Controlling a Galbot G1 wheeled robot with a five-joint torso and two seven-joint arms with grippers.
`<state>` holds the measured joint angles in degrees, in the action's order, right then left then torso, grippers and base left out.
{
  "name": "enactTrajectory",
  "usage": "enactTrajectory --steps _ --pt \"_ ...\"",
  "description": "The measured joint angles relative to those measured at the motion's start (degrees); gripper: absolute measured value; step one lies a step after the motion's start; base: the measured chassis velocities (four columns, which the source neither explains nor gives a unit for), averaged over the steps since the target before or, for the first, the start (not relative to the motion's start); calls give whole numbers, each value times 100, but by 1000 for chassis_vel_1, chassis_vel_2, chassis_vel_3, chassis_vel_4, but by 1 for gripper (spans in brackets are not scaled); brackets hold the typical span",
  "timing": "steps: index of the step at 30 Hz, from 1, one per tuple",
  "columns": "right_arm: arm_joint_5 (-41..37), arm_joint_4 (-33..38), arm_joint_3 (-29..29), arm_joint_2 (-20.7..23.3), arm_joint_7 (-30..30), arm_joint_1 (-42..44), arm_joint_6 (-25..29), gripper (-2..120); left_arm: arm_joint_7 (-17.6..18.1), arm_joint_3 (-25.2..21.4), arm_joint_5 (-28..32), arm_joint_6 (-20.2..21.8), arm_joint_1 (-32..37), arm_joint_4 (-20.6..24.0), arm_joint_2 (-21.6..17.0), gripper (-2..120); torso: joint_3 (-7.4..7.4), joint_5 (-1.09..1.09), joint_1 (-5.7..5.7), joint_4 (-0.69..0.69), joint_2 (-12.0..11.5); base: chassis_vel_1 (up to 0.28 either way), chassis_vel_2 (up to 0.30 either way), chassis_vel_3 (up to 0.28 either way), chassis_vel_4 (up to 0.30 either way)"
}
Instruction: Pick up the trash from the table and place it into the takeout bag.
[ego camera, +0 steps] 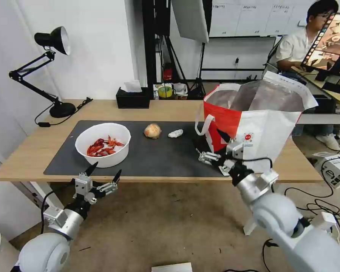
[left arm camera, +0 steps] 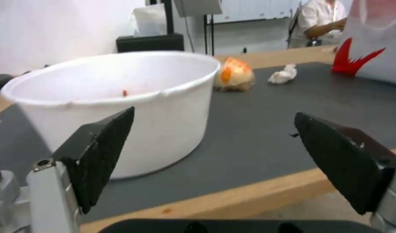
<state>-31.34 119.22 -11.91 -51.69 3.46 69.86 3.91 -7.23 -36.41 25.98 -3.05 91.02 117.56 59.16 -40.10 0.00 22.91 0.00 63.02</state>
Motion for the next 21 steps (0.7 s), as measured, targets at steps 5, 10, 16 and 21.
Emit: enactTrajectory --steps 5,10,16,21 --pt "73 7 -38 -34 15 269 25 100 20 -79 -20 -12 87 -37 0 100 0 -1 0 0 0 0 0 0 0" --pt "121 48 -75 -125 64 592 23 100 85 -130 -30 37 135 -88 16 100 0 -1 0 0 0 0 0 0 0" --pt "163 103 -72 -287 315 968 2 100 139 -130 -19 99 161 -125 34 100 0 -1 0 0 0 0 0 0 0" --pt "164 137 -57 -383 453 1245 -7 100 140 -138 -17 118 178 -145 38 100 0 -1 0 0 1 0 0 0 0"
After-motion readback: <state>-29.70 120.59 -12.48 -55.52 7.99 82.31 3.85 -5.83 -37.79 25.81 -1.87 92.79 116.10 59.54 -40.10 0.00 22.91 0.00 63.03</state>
